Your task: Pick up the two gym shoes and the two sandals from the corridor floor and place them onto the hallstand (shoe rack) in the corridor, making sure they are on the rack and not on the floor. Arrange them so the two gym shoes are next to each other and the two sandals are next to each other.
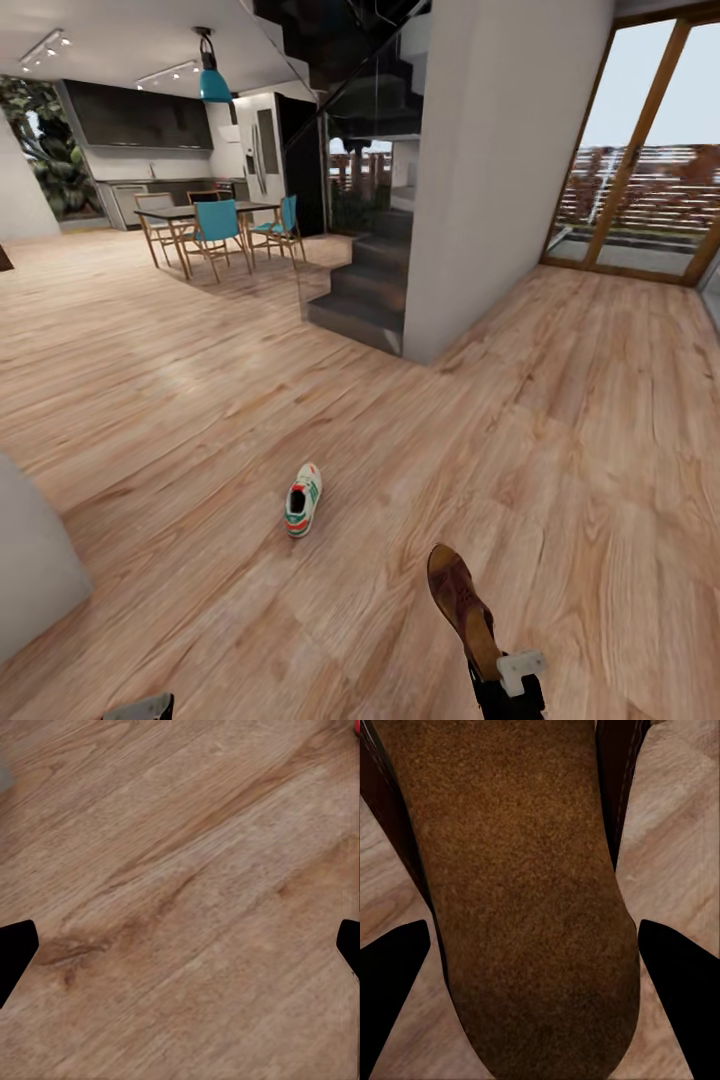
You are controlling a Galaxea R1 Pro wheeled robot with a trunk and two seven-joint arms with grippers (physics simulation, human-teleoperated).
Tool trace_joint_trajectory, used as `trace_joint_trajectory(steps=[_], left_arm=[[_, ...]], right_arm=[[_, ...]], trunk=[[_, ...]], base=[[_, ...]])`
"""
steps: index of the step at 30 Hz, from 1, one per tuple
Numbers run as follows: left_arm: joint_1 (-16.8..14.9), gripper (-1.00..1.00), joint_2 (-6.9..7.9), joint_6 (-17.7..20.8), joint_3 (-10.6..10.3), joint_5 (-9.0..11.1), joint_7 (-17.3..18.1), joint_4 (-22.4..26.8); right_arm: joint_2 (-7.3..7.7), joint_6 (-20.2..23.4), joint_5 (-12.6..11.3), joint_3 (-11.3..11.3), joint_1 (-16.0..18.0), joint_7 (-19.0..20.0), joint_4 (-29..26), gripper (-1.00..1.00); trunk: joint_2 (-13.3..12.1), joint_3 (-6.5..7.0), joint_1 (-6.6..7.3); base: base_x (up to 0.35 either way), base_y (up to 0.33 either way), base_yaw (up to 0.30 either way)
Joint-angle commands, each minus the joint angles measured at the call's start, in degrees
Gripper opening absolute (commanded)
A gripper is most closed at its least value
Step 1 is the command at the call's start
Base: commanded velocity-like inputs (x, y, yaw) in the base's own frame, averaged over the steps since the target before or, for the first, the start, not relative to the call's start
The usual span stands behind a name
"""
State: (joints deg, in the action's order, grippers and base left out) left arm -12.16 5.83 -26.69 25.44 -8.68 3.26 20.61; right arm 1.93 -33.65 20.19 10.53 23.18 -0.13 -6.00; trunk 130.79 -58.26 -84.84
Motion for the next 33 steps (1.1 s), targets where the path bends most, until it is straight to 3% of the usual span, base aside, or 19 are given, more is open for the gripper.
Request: trace_joint_trajectory(steps=[1, 9, 20, 24, 26, 28, 30, 33], left_arm=[[-0.1, 1.00, -0.03, -0.2, 0.5, -0.5, 0.3, 0.0], [-0.1, 1.00, -0.03, -0.2, 0.6, -0.5, 0.3, 0.0], [-0.1, 1.00, -0.02, -0.2, 0.0, -0.8, 0.6, 0.0], [-0.4, 1.00, -0.09, 0.1, -0.1, -1.1, 1.1, 0.5], [-2.8, 1.00, 0.18, 2.2, -1.4, -2.2, 2.9, 0.7], [-8.4, 1.00, 0.34, 8.6, -3.7, -4.2, 5.8, 0.3], [-11.9, 1.00, 0.23, 13.5, -4.7, -5.3, 6.8, 0.3], [-14.6, 1.00, 0.08, 16.6, -5.8, -6.3, 7.2, 0.4]], right_arm=[[0.00, -0.2, 0.6, 0.5, 0.0, 0.0, 0.0, -1.00], [0.00, -0.2, 0.6, 0.5, 0.0, 0.0, 0.0, -1.00], [-0.06, -0.1, 0.6, 0.5, 0.0, 0.2, -0.3, -1.00], [-0.08, 0.6, 0.5, 0.5, 0.1, 0.4, -6.2, -1.00], [-0.76, 8.5, 0.4, 0.5, 0.1, 0.8, -17.3, -1.00], [-1.54, 16.6, 0.4, 0.5, 0.2, 2.0, -24.1, -1.00], [-1.75, 20.0, 0.4, 0.5, 0.8, 3.5, -27.2, -1.00], [-1.79, 21.5, 0.4, 0.6, 1.3, 6.0, -29.9, -1.00]], trunk=[[0.0, -0.08, -0.02], [0.0, -0.35, -0.02], [0.0, -0.43, -0.02], [0.0, -0.43, -0.02], [0.0, -0.43, -0.02], [0.0, -0.43, -0.02], [0.0, -0.43, -0.02], [0.0, -0.43, -0.02]], base=[[0.300, -0.166, 0.223], [0.302, -0.166, 0.212], [0.307, -0.145, 0.037], [0.332, -0.023, 0.002], [0.160, -0.003, 0.000], [0.042, -0.001, 0.000], [0.015, 0.000, 0.000], [0.007, 0.000, 0.000]])
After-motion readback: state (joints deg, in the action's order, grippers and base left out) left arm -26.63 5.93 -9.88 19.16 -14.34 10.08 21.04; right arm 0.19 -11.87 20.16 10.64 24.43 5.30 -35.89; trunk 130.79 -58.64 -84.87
